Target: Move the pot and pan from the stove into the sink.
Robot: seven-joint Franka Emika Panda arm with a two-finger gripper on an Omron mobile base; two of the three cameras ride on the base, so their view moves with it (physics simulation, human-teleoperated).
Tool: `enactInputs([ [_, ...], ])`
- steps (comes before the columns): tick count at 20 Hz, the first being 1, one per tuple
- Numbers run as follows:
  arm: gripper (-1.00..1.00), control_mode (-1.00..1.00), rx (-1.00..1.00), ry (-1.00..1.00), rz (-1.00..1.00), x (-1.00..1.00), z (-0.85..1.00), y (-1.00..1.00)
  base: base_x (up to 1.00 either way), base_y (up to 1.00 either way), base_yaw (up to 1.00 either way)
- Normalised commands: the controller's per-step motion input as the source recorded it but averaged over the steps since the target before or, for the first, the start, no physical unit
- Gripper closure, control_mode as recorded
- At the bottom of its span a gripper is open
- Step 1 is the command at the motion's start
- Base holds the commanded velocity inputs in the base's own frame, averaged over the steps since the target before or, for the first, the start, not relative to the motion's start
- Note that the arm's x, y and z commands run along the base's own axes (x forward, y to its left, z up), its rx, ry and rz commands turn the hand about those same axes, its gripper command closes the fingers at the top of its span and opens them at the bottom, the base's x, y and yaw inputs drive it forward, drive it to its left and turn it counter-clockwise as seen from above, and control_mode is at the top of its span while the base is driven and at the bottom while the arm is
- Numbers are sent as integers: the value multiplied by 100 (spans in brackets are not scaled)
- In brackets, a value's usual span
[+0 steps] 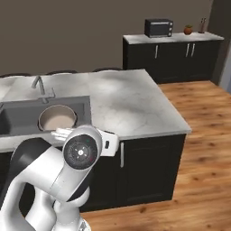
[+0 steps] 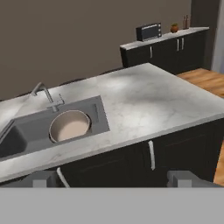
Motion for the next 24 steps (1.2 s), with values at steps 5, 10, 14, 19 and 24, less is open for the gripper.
enactInputs([
  [5, -100, 100, 0, 0, 0, 0, 0, 0, 2, -15, -49],
  [10, -100, 100, 0, 0, 0, 0, 0, 0, 1, -13, -50],
  [14, -100, 100, 0, 0, 0, 0, 0, 0, 1, -14, -50],
  [19, -100, 100, 0, 0, 0, 0, 0, 0, 0, -13, -50],
  [24, -100, 100, 0, 0, 0, 0, 0, 0, 0, -12, -50],
])
